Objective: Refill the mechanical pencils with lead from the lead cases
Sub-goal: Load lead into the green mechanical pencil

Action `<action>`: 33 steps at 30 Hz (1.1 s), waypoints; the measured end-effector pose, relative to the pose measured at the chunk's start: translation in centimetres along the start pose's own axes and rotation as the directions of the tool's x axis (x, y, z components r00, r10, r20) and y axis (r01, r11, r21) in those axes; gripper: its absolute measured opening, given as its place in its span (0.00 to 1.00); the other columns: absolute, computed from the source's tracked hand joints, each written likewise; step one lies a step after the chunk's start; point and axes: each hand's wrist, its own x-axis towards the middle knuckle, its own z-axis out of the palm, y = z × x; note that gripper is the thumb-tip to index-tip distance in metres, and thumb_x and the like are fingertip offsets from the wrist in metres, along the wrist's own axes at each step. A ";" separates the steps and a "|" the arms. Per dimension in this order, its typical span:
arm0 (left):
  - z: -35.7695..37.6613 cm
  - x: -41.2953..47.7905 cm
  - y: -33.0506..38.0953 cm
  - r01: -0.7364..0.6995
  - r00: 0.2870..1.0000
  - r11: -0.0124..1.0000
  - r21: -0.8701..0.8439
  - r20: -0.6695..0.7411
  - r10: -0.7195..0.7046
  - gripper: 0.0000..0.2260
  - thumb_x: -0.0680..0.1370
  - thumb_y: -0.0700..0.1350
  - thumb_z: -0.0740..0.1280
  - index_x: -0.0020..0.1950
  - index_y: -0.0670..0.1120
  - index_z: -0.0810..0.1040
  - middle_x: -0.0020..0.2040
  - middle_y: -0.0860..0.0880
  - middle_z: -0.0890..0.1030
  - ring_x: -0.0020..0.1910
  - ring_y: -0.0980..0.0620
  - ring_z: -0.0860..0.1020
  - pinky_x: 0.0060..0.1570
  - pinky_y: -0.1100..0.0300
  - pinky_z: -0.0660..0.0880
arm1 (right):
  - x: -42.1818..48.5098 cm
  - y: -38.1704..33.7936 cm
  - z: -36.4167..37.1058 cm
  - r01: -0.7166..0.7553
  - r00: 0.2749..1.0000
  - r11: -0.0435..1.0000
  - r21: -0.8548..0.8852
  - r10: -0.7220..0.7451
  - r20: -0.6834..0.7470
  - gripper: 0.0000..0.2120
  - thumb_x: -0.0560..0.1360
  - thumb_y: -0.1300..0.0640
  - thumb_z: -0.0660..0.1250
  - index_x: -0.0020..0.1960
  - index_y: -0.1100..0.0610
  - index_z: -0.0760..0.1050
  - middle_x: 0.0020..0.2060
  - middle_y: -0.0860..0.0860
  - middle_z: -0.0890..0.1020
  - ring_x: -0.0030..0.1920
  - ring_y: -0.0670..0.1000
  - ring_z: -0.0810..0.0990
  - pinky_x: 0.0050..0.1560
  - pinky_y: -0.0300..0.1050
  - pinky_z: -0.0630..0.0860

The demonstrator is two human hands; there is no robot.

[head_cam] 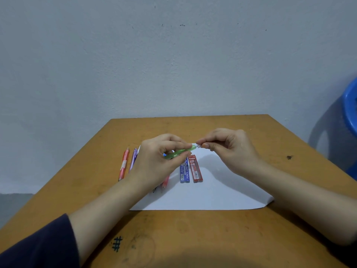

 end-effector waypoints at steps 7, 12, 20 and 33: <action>-0.1 -0.1 0.2 -0.010 1.000 1.000 0.007 0.023 0.009 0.08 0.71 0.44 0.72 0.49 0.45 0.85 0.44 0.52 0.83 0.43 0.60 0.80 0.38 0.66 0.76 | -0.1 -0.3 0.1 -0.016 0.999 0.999 0.038 0.017 -0.027 0.16 0.72 0.67 0.70 0.43 0.44 0.80 0.39 0.42 0.82 0.41 0.43 0.80 0.43 0.38 0.75; -0.1 -0.1 0.1 -0.005 1.000 1.000 0.022 0.013 0.005 0.07 0.71 0.41 0.74 0.49 0.44 0.85 0.44 0.51 0.84 0.42 0.59 0.80 0.39 0.68 0.75 | -0.2 -0.3 0.1 0.019 1.000 1.000 0.009 -0.019 -0.020 0.13 0.72 0.67 0.70 0.45 0.48 0.82 0.40 0.43 0.83 0.43 0.45 0.81 0.45 0.47 0.78; 0.1 -0.2 0.0 -0.003 1.000 1.000 0.003 0.000 0.003 0.05 0.70 0.42 0.74 0.44 0.44 0.85 0.44 0.51 0.83 0.42 0.60 0.79 0.38 0.69 0.74 | -0.4 -0.7 0.4 -0.031 0.999 0.997 0.077 0.033 -0.026 0.11 0.72 0.67 0.70 0.45 0.50 0.81 0.39 0.43 0.82 0.41 0.42 0.80 0.45 0.37 0.76; 0.3 -0.4 0.3 -0.022 1.000 1.000 -0.004 0.008 0.022 0.06 0.70 0.39 0.73 0.46 0.44 0.86 0.44 0.53 0.80 0.42 0.57 0.79 0.41 0.67 0.74 | -0.6 -1.3 0.8 -0.070 0.994 0.974 0.214 0.087 -0.071 0.14 0.69 0.68 0.72 0.40 0.49 0.80 0.35 0.43 0.83 0.39 0.45 0.81 0.45 0.42 0.78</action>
